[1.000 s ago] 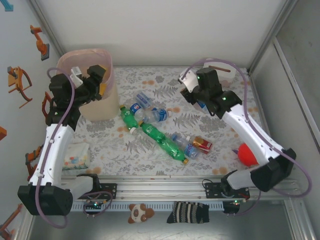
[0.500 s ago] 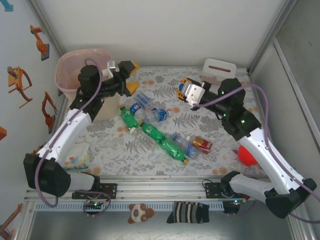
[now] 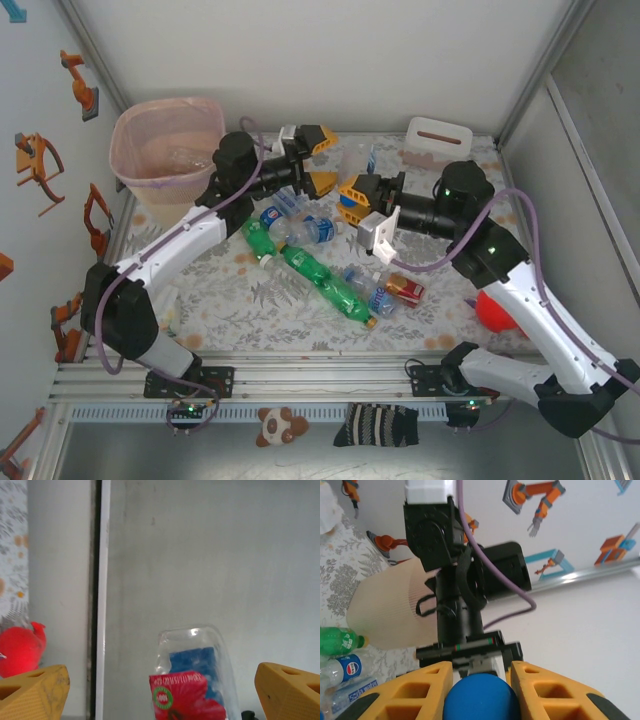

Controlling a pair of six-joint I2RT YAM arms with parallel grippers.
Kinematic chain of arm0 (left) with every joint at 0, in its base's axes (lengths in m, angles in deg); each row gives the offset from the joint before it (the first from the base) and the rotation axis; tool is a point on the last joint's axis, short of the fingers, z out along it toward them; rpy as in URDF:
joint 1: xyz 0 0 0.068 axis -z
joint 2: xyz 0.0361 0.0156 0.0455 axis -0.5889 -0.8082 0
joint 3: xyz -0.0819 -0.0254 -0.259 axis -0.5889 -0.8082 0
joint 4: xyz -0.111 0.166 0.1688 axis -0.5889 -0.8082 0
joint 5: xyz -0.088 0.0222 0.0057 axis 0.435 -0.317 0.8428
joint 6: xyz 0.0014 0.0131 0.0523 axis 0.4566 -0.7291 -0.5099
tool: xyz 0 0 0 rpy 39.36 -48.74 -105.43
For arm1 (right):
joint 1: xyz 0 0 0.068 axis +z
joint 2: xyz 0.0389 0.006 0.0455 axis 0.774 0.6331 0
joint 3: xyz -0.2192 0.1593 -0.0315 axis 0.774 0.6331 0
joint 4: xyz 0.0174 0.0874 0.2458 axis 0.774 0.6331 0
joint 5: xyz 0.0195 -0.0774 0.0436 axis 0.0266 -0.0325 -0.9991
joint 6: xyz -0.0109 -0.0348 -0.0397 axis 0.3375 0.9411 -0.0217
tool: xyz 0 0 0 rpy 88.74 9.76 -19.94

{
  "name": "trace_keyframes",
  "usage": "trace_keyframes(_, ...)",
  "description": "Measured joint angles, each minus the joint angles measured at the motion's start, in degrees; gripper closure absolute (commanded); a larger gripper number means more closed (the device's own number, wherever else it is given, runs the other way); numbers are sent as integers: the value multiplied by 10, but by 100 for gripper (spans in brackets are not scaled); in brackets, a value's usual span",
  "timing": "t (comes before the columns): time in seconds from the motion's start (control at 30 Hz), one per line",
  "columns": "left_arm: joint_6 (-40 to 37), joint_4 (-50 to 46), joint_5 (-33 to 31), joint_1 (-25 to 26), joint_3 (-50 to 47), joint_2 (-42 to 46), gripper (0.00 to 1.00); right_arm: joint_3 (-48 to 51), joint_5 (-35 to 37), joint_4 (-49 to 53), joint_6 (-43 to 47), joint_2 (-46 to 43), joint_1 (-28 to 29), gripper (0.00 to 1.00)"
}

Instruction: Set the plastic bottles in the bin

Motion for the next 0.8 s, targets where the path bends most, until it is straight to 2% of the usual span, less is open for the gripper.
trace_keyframes(0.1, 13, 14, 5, 17, 15, -5, 6, -7, -21, 14, 26, -2, 0, 100)
trace_keyframes(0.37, 37, 51, 31, 57, 41, -6, 18, -24, -54, 65, 76, -4, 0, 100)
trace_keyframes(0.67, 43, 46, 71, 85, 41, -4, 30, -57, -66, 133, 121, -10, 0, 100)
trace_keyframes(0.8, 43, 33, 87, 88, 41, 6, 31, -59, -70, 148, 127, -19, 0, 100)
